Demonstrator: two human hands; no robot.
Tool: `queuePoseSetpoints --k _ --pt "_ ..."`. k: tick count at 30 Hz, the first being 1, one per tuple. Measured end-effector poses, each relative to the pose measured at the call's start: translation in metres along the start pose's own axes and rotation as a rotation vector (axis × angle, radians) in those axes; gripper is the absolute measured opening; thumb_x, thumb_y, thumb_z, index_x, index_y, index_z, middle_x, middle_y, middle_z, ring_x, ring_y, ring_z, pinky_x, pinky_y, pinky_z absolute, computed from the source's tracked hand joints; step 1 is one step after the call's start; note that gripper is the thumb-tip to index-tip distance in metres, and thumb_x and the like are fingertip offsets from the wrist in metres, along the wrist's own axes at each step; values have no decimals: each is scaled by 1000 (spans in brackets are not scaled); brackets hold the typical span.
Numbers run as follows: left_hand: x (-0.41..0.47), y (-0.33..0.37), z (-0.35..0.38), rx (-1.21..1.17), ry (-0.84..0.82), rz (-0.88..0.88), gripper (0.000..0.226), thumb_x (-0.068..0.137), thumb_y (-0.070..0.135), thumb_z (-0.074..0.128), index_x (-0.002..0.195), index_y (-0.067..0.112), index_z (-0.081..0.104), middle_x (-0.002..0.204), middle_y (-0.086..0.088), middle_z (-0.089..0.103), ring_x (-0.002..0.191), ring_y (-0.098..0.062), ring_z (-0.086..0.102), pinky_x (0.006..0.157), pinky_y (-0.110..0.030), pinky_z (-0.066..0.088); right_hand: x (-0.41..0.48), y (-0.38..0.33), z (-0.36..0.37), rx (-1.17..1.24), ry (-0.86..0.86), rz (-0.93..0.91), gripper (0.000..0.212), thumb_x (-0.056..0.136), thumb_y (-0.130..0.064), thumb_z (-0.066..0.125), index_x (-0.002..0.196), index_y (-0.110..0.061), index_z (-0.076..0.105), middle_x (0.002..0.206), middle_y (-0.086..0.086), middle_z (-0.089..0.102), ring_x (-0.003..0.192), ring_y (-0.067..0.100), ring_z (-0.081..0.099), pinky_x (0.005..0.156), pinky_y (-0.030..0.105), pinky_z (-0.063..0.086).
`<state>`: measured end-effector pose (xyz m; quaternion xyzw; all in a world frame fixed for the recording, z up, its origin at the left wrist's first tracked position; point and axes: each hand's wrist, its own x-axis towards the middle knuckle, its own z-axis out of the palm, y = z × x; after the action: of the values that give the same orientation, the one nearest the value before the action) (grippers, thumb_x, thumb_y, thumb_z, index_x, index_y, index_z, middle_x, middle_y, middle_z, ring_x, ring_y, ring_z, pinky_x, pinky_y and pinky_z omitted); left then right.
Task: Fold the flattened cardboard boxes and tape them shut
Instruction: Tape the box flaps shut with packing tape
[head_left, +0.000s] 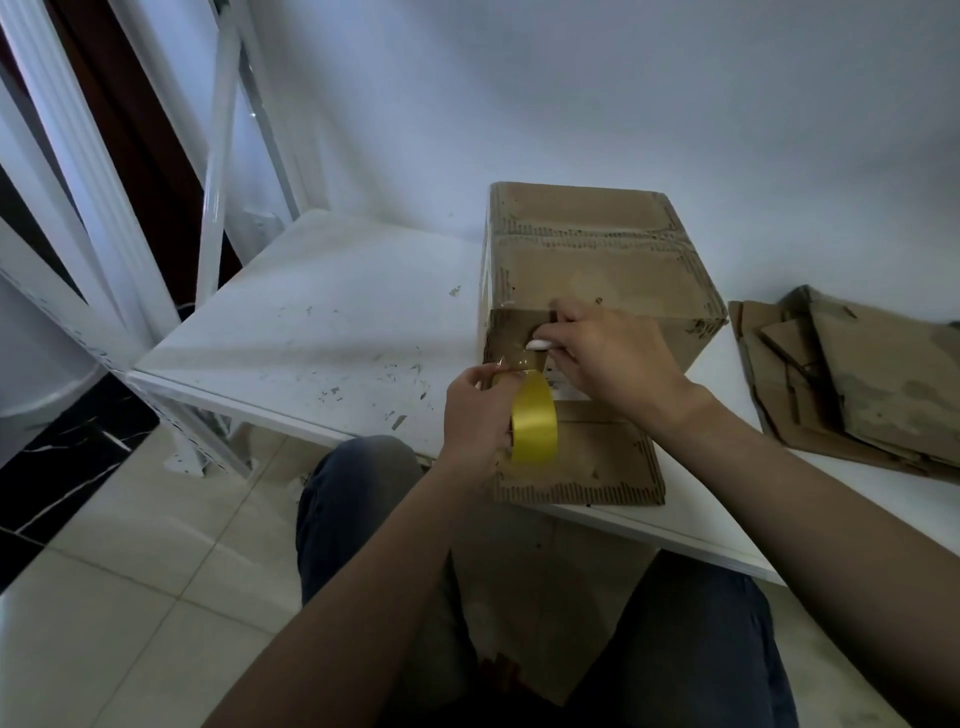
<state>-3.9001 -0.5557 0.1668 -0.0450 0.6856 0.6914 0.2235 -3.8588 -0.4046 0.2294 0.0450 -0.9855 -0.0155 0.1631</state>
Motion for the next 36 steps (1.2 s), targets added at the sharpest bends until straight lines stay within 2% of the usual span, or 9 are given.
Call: queuePoseSetpoints --k 7,11,14,17,20,23,27,30,36 --pt "0 -3 -1 95 31 16 26 88 38 72 106 37 52 120 -3 61 104 -29 64 87 -52 59 -32 25 4 166 -1 54 21 92 -32 63 111 -34 72 99 -9 61 85 17 62 57 28 44" --pt "-4 -3 -4 95 16 -26 26 88 41 73 105 37 54 121 -6 63 103 -30 66 81 -49 61 -24 28 -15 338 178 80 20 91 -30 69 110 -25 67 100 -9 66 91 12 58 72 32 48" --pt "-11 -8 -4 123 -3 -56 32 91 40 70 116 30 52 121 -5 61 100 -30 66 69 -37 61 -2 38 -26 387 310 240 17 92 -33 68 107 -26 65 98 -12 61 89 8 54 75 28 46" --pt "-16 -8 -6 131 -1 -46 34 91 40 69 119 29 51 122 -6 61 100 -30 66 71 -37 60 18 55 -23 466 318 496 22 93 -35 68 112 -24 66 101 -11 64 82 0 52 72 18 45" --pt "-16 0 -12 179 44 10 41 89 45 70 122 28 54 126 -5 60 103 -31 66 79 -45 61 27 68 -12 308 201 578 32 93 -45 65 117 -25 68 113 -4 69 105 17 52 83 30 44" --pt "-11 10 -24 258 127 103 42 91 41 69 129 27 55 129 -2 54 110 -30 60 83 -45 60 25 59 -15 6 191 490 39 95 -48 56 123 -22 67 125 6 60 116 35 44 89 43 41" --pt "-1 23 -42 315 213 199 44 92 34 69 132 26 55 124 4 49 110 -25 55 90 -50 57 34 21 -20 -35 122 199 47 99 -56 39 124 -27 65 128 5 58 118 32 48 95 47 44" --pt "6 33 -51 320 252 228 46 92 34 70 134 26 54 123 5 48 107 -22 53 92 -50 56 43 -6 4 -208 50 145 61 98 -68 21 122 -31 63 119 3 62 108 31 52 87 45 41" --pt "17 42 -61 304 237 210 45 91 32 70 134 23 55 121 5 47 112 -26 54 91 -49 57 48 -10 31 -428 60 110 68 88 -75 37 137 -29 48 121 10 56 104 35 54 81 44 44"
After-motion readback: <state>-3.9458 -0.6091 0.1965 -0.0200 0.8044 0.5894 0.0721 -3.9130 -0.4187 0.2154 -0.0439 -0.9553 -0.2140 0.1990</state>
